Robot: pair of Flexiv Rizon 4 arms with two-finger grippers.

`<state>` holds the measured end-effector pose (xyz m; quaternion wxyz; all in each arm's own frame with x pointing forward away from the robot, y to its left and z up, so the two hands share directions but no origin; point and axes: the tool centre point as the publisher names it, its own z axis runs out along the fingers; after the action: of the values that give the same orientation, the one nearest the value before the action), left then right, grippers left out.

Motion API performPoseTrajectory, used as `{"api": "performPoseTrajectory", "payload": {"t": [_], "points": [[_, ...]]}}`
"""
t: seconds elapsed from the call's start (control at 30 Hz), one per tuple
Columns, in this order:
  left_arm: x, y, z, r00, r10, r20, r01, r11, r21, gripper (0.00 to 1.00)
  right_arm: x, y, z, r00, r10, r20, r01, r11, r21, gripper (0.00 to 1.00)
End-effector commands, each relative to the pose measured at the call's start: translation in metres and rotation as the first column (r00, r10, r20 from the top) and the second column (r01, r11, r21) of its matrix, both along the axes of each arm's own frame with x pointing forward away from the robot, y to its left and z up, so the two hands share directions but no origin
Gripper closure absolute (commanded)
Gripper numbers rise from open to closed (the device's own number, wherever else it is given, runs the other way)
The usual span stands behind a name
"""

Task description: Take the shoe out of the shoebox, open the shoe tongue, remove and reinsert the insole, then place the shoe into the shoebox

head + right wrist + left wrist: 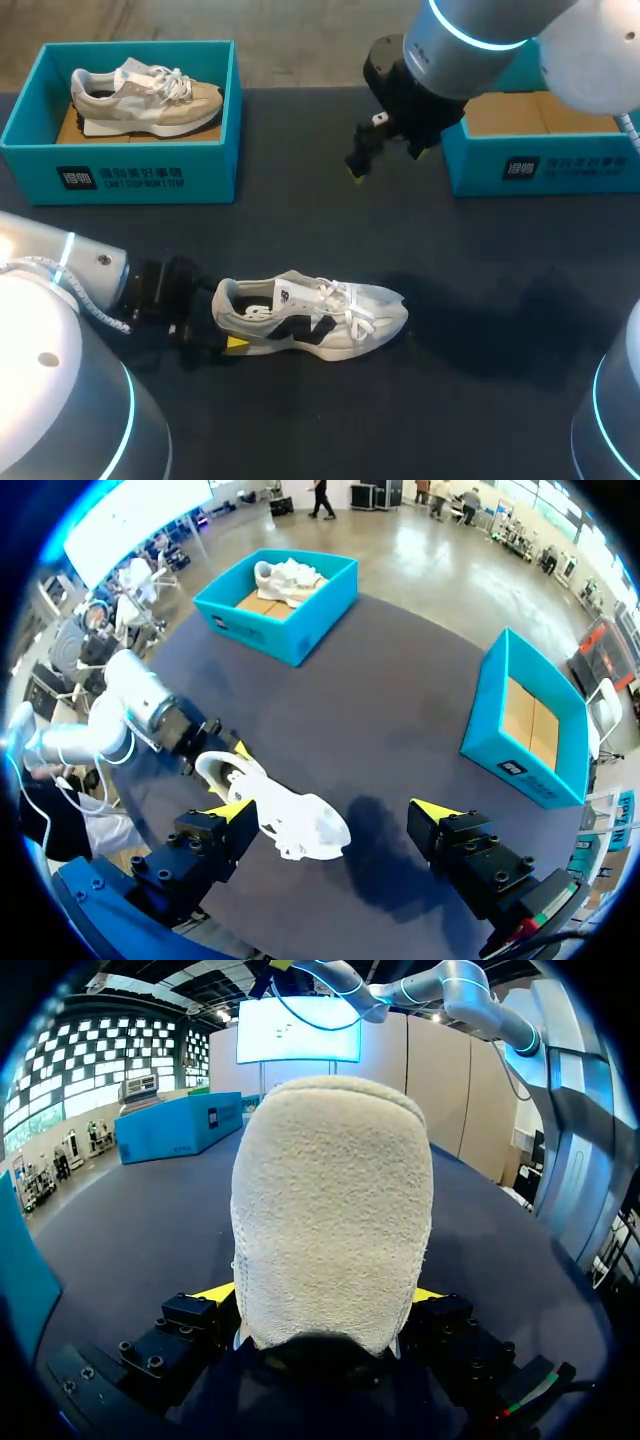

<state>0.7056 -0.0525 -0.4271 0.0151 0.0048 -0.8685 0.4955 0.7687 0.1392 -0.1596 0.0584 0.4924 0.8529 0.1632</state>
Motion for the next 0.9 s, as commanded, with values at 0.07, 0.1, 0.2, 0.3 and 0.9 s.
{"api": "performPoseTrajectory", "payload": {"t": [0.07, 0.1, 0.2, 0.3, 0.9], "points": [[0.005, 0.001, -0.005, 1.000, 0.000, 0.000, 0.000, 1.000, 0.004, 1.00, 0.000, 0.000, -0.001, 1.000, -0.001, 0.000, 0.001, 1.000, 0.000, 0.00], [0.005, 0.001, -0.005, 1.000, 0.000, 0.000, 0.000, 1.000, 0.004, 1.00, 0.000, 0.000, -0.001, 1.000, -0.001, 0.000, 0.001, 1.000, 0.000, 0.00], [0.005, 0.001, -0.005, 1.000, 0.000, 0.000, 0.000, 1.000, 0.004, 1.00, 0.000, 0.000, -0.001, 1.000, -0.001, 0.000, 0.001, 1.000, 0.000, 0.00], [0.005, 0.001, -0.005, 1.000, 0.000, 0.000, 0.000, 1.000, 0.004, 1.00, -0.004, 0.009, -0.002, 0.994, -0.105, 0.009, 0.105, 0.994, -0.016, 0.00], [0.005, 0.001, -0.005, 1.000, 0.000, 0.000, 0.000, 1.000, 0.004, 1.00, -0.023, 0.087, -0.002, 0.923, -0.384, -0.005, 0.383, 0.922, -0.064, 0.00]]}}
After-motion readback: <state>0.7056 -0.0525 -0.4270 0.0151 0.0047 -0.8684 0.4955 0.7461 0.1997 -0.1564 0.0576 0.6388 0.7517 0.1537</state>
